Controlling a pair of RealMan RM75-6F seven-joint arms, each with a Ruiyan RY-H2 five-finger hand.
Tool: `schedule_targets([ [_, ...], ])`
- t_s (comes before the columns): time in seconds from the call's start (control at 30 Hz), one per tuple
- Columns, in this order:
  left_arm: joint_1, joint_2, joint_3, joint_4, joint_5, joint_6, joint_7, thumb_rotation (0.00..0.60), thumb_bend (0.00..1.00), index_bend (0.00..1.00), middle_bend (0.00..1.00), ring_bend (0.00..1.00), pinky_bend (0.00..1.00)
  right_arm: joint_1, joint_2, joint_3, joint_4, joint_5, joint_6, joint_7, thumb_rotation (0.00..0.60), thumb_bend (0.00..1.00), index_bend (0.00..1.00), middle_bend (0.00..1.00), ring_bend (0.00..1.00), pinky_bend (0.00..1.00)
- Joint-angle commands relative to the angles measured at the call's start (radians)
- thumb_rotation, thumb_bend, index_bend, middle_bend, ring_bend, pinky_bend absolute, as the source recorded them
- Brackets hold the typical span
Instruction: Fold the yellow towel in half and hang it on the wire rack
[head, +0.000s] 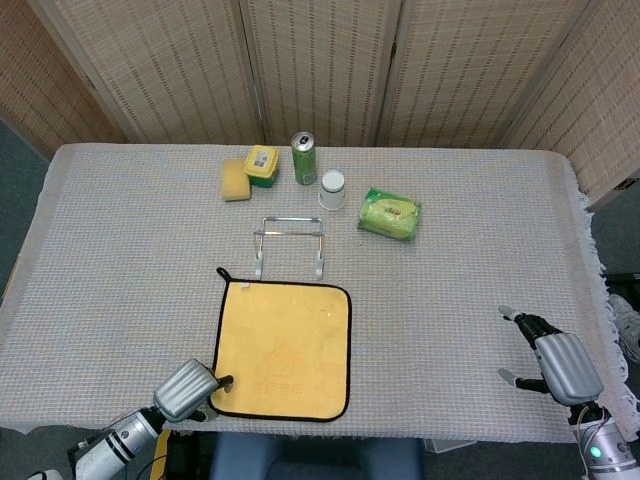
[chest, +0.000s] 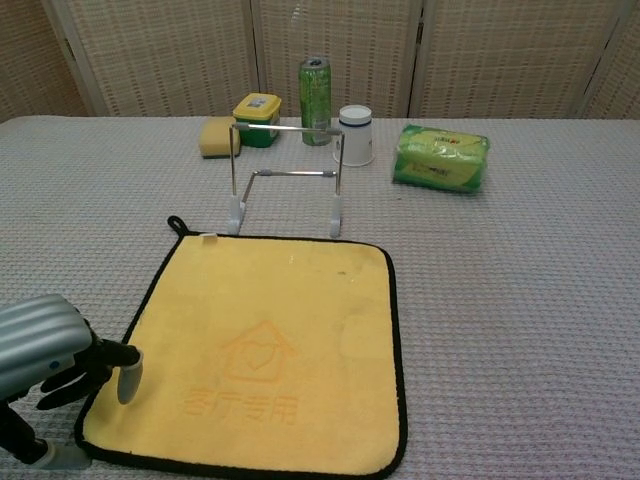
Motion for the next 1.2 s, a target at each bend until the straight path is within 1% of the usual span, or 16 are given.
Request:
schedule_targets([
  [0.03,-0.004,0.002,0.003,-0.006,-0.007,-0.006,-0.008,0.6,0.2,0.52,0.88,0.79,0.87,0.001,-0.001,0.0,0.002,0.0,-0.002,0.001,0.6,0.13,0.15,0.26,0.3,0.49],
  [0.23,-0.009,0.01,0.012,-0.013,-0.011,-0.002,-0.025,0.6,0.31,0.52,0.88,0.79,0.87,0.005,-0.004,0.0,0.008,-0.002,-0.007,0.0,0.6,0.13,0.15,0.26,0.3,0.49],
  [0.53,-0.018,0.013,0.015,-0.017,-0.016,-0.003,-0.033,0.6,0.41,0.52,0.88,0.79,0.87,0.013,-0.004,-0.005,0.005,-0.015,-0.016,-0.006,0.6,0.13,0.15,0.27,0.31,0.49],
  [0.7,-0.024,0.013,0.016,-0.021,-0.017,-0.006,-0.03,0.6,0.44,0.53,0.88,0.79,0.87,0.039,-0.011,-0.019,-0.022,-0.088,-0.023,-0.038,0.6,0.13,0.15,0.29,0.33,0.49],
  [0.87,-0.027,0.012,0.017,-0.025,-0.018,-0.003,-0.028,0.6,0.44,0.53,0.88,0.79,0.87,0.103,-0.045,-0.026,-0.048,-0.168,-0.083,-0.092,0.6,0.13,0.17,0.34,0.43,0.49],
  [0.9,-0.027,0.013,0.017,-0.028,-0.019,-0.003,-0.027,0.6,0.44,0.53,0.88,0.79,0.87,0.122,-0.056,-0.028,-0.054,-0.187,-0.105,-0.105,0.6,0.13,0.17,0.36,0.46,0.5],
  [0.93,-0.027,0.013,0.017,-0.029,-0.019,-0.002,-0.026,0.6,0.44,0.53,0.88,0.79,0.87,0.136,-0.067,-0.029,-0.057,-0.201,-0.12,-0.115,0.6,0.13,0.18,0.39,0.5,0.54],
  [0.97,-0.027,0.014,0.017,-0.031,-0.02,-0.001,-0.025,0.6,0.44,0.53,0.88,0.79,0.87,0.151,-0.08,-0.029,-0.058,-0.215,-0.135,-0.126,0.6,0.13,0.19,0.43,0.55,0.61],
  [1.0,-0.027,0.015,0.018,-0.033,-0.02,0.0,-0.025,0.6,0.44,0.53,0.89,0.79,0.87,0.164,-0.095,-0.029,-0.059,-0.228,-0.15,-0.139,0.6,0.13,0.2,0.46,0.58,0.66],
  [1.07,-0.026,0.017,0.018,-0.038,-0.022,0.003,-0.022,0.6,0.44,0.53,0.89,0.79,0.87,0.197,-0.132,-0.031,-0.058,-0.252,-0.192,-0.169,0.6,0.13,0.24,0.6,0.7,0.82],
  [1.13,-0.026,0.02,0.02,-0.044,-0.022,0.002,-0.019,0.6,0.44,0.53,0.89,0.79,0.87,0.228,-0.172,-0.035,-0.053,-0.265,-0.238,-0.184,0.6,0.13,0.29,0.74,0.81,0.94],
  [1.17,-0.027,0.022,0.021,-0.047,-0.021,0.001,-0.017,0.6,0.44,0.53,0.89,0.79,0.87,0.24,-0.19,-0.037,-0.049,-0.267,-0.258,-0.189,0.6,0.13,0.32,0.8,0.87,0.98],
  [1.2,-0.027,0.025,0.022,-0.051,-0.021,0.002,-0.014,0.6,0.44,0.53,0.89,0.79,0.87,0.255,-0.213,-0.039,-0.04,-0.27,-0.283,-0.2,0.6,0.13,0.33,0.83,0.89,1.0],
])
